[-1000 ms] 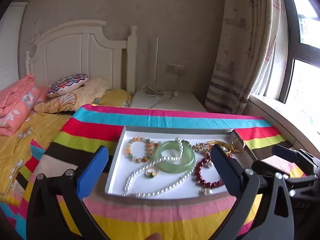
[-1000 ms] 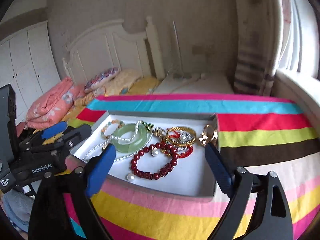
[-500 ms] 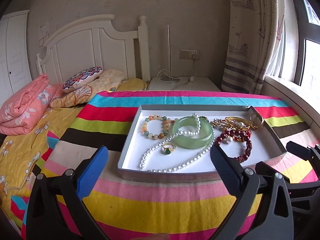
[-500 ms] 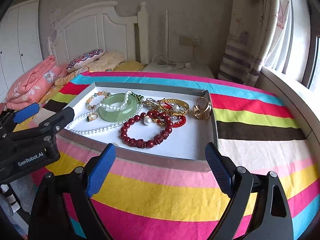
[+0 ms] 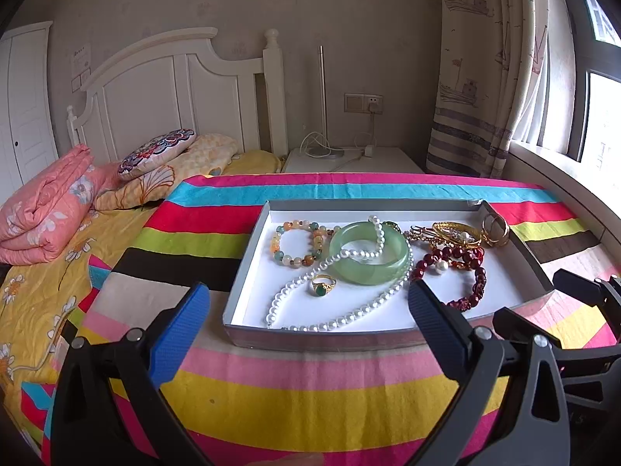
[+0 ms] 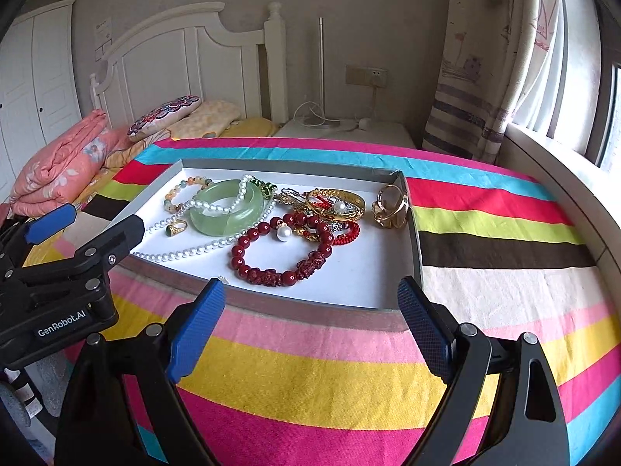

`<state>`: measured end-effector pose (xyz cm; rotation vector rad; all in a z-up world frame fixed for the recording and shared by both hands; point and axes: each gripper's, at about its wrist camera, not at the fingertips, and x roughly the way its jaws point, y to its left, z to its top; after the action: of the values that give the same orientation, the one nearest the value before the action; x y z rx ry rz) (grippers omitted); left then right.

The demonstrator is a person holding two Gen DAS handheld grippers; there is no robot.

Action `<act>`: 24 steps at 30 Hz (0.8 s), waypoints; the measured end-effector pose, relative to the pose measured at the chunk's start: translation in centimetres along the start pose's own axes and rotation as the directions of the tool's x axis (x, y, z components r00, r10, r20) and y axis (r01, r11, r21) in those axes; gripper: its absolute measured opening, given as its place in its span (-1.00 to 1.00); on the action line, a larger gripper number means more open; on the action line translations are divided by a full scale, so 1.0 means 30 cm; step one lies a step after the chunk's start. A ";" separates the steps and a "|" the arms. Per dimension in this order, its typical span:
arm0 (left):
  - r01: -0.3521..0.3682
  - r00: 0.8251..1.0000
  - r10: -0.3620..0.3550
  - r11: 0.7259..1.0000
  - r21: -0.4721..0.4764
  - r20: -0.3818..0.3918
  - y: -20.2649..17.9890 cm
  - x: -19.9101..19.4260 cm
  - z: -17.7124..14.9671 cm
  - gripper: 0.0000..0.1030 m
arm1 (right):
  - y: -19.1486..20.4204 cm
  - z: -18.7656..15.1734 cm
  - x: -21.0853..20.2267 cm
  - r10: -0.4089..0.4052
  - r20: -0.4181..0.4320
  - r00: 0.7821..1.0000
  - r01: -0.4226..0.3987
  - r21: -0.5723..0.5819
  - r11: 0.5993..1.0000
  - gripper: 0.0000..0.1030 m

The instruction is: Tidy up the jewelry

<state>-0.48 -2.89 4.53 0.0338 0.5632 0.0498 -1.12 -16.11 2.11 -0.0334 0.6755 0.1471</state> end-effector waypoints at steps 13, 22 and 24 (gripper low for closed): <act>-0.001 1.000 0.001 1.000 -0.005 -0.001 0.007 -0.003 -0.003 0.95 | -0.009 0.000 0.003 -0.005 -0.002 1.000 0.005 0.007 1.000 0.68; -0.004 1.000 0.004 1.000 -0.010 0.003 0.012 -0.005 -0.004 0.95 | -0.010 -0.001 0.010 -0.014 -0.015 1.000 0.014 0.009 1.000 0.68; -0.007 1.000 0.007 1.000 -0.007 0.008 0.010 -0.008 -0.003 0.95 | -0.011 -0.003 0.008 -0.014 -0.013 1.000 0.014 0.010 1.000 0.68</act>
<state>-0.74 -2.59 4.59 0.0293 0.5552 0.0579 -0.94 -16.42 1.87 -0.0290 0.6889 0.1301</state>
